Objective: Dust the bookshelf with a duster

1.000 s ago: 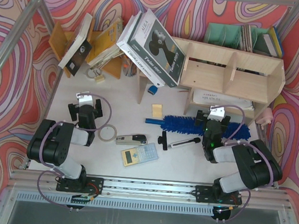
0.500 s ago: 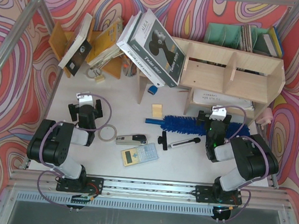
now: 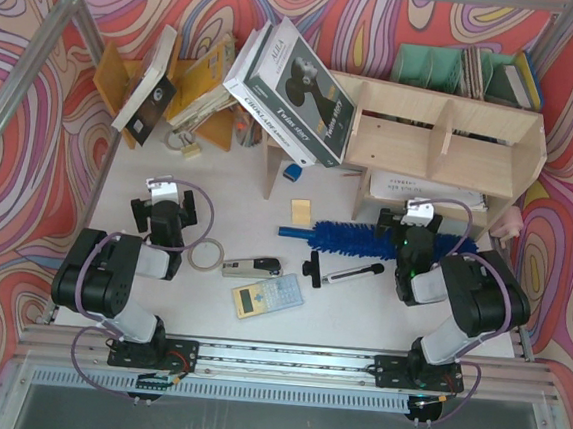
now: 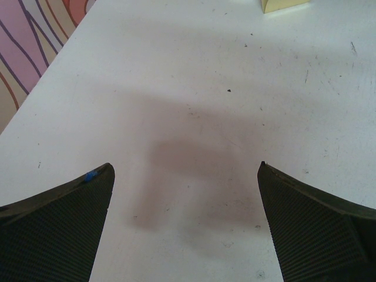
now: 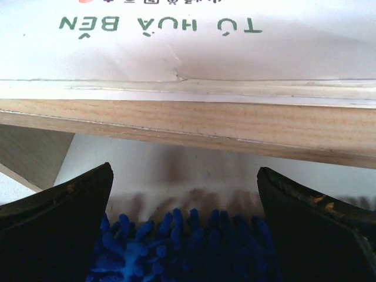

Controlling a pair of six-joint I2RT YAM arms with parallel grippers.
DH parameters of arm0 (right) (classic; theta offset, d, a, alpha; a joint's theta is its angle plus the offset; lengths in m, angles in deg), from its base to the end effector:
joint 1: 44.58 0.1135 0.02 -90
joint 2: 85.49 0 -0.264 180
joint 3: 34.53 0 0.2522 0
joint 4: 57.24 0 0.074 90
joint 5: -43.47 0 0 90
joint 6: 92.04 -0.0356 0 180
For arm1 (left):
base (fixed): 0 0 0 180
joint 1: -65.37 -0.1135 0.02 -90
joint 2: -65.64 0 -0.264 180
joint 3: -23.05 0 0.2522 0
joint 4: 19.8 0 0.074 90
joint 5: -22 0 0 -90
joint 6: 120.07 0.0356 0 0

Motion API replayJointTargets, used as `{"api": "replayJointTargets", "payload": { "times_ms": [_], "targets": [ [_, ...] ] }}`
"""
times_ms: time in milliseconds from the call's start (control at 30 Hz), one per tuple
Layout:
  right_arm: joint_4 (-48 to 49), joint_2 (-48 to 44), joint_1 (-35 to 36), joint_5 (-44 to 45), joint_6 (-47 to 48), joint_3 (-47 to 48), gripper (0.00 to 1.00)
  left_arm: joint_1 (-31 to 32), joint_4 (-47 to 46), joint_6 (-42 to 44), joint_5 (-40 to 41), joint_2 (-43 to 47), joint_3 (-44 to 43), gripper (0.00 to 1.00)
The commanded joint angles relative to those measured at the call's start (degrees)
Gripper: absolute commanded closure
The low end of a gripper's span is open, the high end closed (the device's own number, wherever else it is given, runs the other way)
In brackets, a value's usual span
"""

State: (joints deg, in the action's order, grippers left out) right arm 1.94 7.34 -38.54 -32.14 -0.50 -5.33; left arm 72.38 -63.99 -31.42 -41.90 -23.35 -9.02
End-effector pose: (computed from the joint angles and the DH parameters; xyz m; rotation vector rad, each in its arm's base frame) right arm 0.2527 0.0178 0.1428 0.0826 1.6460 -0.1470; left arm 0.2564 -0.0157 0.1428 -0.2374 1.7640 0.3026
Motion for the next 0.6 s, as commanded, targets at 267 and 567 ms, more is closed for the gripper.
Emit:
{"api": "replayJointTargets", "payload": {
  "times_ms": [267,567],
  "targets": [
    [0.6,3.8,-1.1,-2.8,-0.6,2.7,0.01,-0.5,-0.1,-0.8,-0.5,0.3,-0.6,0.02],
    [0.9,3.8,-1.1,-2.6,-0.4,2.7,0.01,-0.5,-0.1,-0.9,-0.5,0.3,-0.6,0.01]
  ]
}}
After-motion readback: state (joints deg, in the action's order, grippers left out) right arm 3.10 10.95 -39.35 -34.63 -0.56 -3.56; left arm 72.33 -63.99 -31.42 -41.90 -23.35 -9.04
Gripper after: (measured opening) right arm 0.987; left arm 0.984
